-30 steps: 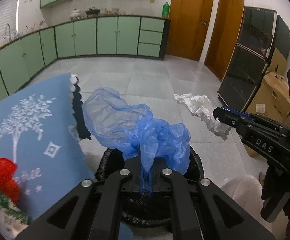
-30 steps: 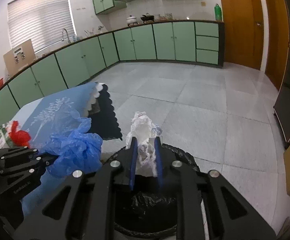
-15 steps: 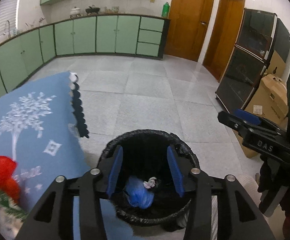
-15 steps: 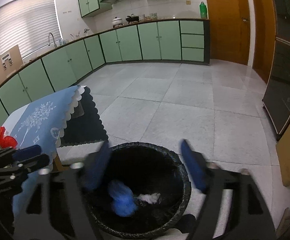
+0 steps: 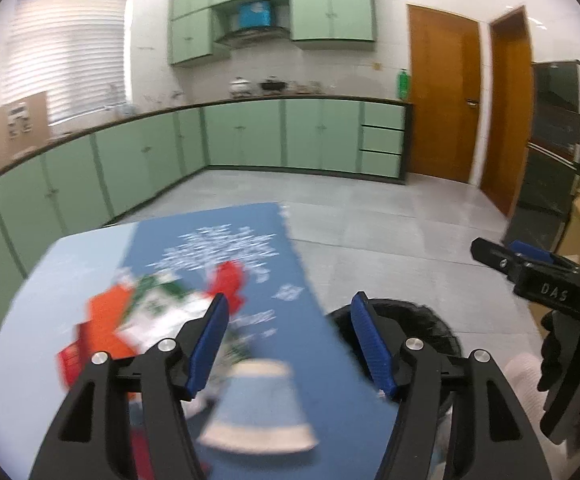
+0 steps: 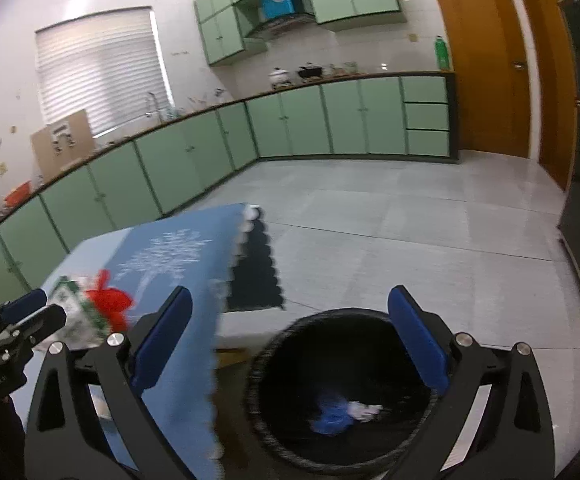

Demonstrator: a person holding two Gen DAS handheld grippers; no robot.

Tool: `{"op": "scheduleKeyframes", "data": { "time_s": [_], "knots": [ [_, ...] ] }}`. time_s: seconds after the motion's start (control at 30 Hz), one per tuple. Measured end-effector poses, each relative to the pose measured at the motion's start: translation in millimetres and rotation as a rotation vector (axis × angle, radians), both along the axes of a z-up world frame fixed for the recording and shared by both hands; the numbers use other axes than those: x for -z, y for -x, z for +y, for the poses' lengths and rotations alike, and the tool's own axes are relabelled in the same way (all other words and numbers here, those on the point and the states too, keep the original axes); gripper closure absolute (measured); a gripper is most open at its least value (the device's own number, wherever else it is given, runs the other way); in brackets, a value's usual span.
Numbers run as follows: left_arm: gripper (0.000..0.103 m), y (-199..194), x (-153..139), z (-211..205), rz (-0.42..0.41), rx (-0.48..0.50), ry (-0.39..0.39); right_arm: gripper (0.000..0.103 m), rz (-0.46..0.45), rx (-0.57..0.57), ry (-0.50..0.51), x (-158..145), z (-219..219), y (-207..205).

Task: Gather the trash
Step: 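Return both tools to the table above the remaining trash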

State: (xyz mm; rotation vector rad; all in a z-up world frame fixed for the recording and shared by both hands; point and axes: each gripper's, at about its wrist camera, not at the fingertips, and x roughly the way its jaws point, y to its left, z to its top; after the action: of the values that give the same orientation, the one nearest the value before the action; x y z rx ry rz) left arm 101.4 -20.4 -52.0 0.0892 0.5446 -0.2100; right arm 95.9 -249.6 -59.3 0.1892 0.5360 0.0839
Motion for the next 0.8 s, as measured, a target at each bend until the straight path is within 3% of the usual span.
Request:
{"op": "scheduleKeyframes", "data": {
  "time_s": [0.17, 0.43, 0.8],
  "knots": [
    [0.037, 23.8, 15.2, 45.8, 0.021, -0.121, -0.040, 0.007, 0.006, -0.084, 0.031, 7.0, 45.5, 5.4],
    [0.037, 38.1, 49.1, 94.9, 0.090, -0.282, -0.035, 0.007, 0.035, -0.187, 0.049, 26.6, 109.4, 15.9],
    [0.037, 54.2, 61.1, 131.7, 0.099, -0.356, -0.040, 0.007, 0.116, -0.290, 0.061, 49.9, 168.3, 16.4]
  ]
}}
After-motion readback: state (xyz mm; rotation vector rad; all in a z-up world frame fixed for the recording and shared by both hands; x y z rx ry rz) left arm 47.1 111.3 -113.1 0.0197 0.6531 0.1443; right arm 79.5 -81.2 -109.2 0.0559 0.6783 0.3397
